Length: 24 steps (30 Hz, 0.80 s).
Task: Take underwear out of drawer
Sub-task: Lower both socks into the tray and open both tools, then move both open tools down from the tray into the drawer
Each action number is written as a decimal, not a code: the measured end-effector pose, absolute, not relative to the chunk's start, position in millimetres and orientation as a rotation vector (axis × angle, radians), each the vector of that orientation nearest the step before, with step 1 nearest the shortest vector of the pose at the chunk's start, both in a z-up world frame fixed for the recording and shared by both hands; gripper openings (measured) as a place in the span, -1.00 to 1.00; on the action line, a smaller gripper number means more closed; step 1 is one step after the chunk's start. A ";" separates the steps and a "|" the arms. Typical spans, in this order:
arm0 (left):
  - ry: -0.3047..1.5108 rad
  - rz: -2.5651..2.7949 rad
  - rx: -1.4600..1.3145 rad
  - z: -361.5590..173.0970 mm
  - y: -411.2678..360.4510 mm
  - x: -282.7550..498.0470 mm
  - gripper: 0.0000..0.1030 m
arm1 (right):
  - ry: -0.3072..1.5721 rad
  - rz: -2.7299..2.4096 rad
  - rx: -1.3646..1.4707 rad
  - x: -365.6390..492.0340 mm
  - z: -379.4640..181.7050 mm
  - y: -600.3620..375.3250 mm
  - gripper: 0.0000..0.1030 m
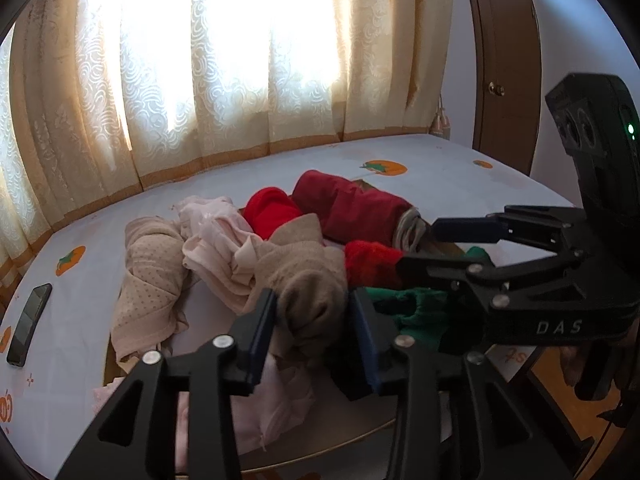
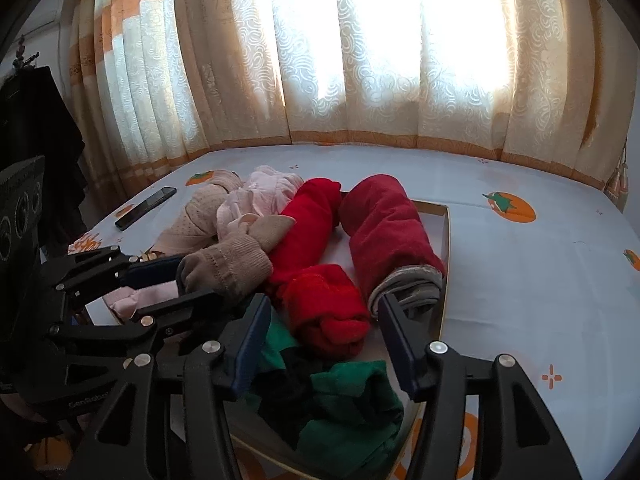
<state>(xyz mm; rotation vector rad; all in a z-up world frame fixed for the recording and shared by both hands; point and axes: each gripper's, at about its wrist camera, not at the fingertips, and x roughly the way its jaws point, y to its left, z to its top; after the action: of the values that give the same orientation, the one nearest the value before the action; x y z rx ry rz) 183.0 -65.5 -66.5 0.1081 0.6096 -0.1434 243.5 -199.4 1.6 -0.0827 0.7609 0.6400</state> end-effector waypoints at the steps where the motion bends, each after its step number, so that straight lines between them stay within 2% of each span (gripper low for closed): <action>1: 0.604 -0.142 0.111 -65.1 -66.5 181.5 -0.11 | 0.760 0.639 -0.081 243.0 2.1 -199.9 0.14; 7: 0.584 -0.143 0.122 -60.2 -70.0 174.2 0.02 | 0.752 0.637 -0.060 237.3 4.8 -204.0 0.15; 13: 0.564 -0.136 0.121 -56.6 -71.8 164.8 0.23 | 0.744 0.631 -0.038 227.5 9.9 -208.9 0.21; 24: 0.540 -0.160 0.112 -51.6 -78.2 133.0 0.35 | 0.734 0.649 -0.007 194.9 17.6 -216.7 0.27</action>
<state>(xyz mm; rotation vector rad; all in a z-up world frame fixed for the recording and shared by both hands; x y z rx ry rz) 133.0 -78.2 -51.6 0.1118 0.5403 -0.1596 194.9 -216.7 17.6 -0.0070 0.7336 0.6494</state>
